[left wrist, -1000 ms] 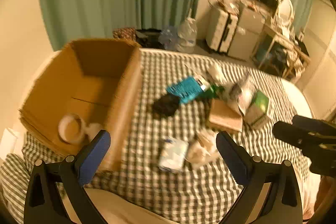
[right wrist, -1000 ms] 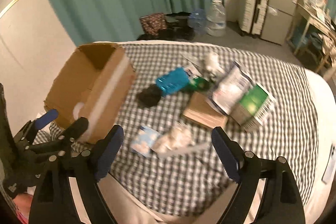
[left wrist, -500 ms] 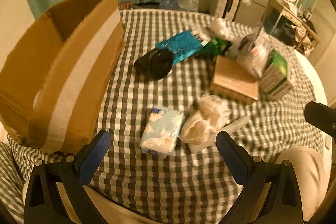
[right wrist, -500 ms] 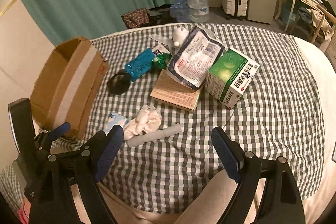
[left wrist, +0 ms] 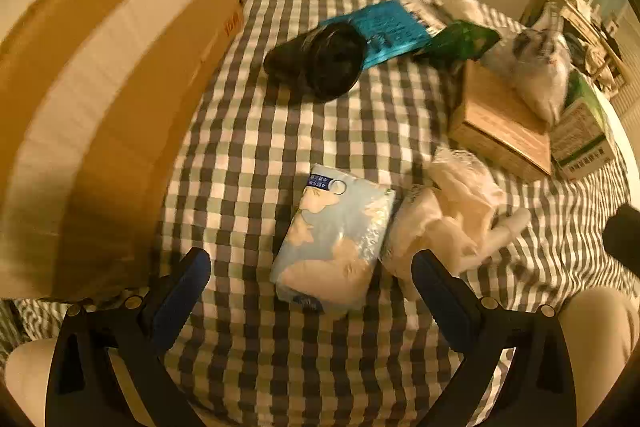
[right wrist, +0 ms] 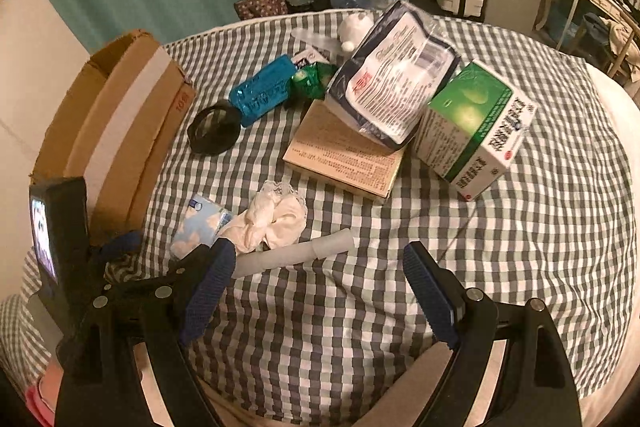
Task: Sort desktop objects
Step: 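Move both open tools back over the cluttered bed, then grasp the light-blue tissue pack with the left tool while the right tool grasps the white lace tissue, then carry the tissue pack and lace tissue to the box and open both tools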
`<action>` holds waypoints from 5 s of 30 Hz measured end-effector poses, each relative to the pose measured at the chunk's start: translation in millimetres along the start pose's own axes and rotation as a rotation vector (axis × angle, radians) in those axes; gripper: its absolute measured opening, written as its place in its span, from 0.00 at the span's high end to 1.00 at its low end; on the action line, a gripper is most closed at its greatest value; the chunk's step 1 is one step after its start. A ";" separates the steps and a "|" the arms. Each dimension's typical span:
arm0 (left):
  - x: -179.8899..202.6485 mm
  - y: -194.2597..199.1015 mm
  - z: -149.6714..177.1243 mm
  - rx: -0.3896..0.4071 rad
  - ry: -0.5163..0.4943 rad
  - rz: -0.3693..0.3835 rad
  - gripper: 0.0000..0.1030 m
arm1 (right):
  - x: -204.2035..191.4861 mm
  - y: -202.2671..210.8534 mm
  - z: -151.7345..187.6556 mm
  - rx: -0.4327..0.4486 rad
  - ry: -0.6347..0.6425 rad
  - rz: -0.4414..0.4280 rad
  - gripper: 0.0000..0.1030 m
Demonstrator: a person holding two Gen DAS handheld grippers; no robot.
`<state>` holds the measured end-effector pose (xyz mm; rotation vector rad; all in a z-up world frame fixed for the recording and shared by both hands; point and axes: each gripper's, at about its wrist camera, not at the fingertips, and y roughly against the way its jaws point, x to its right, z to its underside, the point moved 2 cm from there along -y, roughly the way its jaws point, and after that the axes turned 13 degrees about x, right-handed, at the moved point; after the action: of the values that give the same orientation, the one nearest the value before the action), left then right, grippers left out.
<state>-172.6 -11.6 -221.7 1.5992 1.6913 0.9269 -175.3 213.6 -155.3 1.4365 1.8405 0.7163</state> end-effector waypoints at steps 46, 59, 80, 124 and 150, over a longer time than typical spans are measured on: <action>2.8 17.8 23.7 0.047 0.021 0.089 0.19 | -21.1 -87.5 7.9 -0.096 0.065 -0.057 0.87; 0.5 9.5 8.3 0.075 0.065 0.151 0.18 | 4.6 -82.6 7.4 -0.072 0.002 -0.004 0.87; -1.0 -7.9 8.7 0.019 0.026 0.057 0.41 | 18.5 -60.1 11.9 -0.058 -0.047 -0.046 0.87; -56.1 142.0 -57.8 0.335 -0.018 0.039 0.41 | -89.8 86.5 -22.4 0.194 0.115 -0.073 0.87; -224.4 91.8 -94.6 0.260 0.127 -0.140 0.41 | -275.9 10.4 -81.8 0.130 0.276 -0.295 0.85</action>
<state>-184.2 -240.5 -98.4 1.5870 2.0539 0.7775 -191.1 -52.9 -47.3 1.1510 2.2893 0.6811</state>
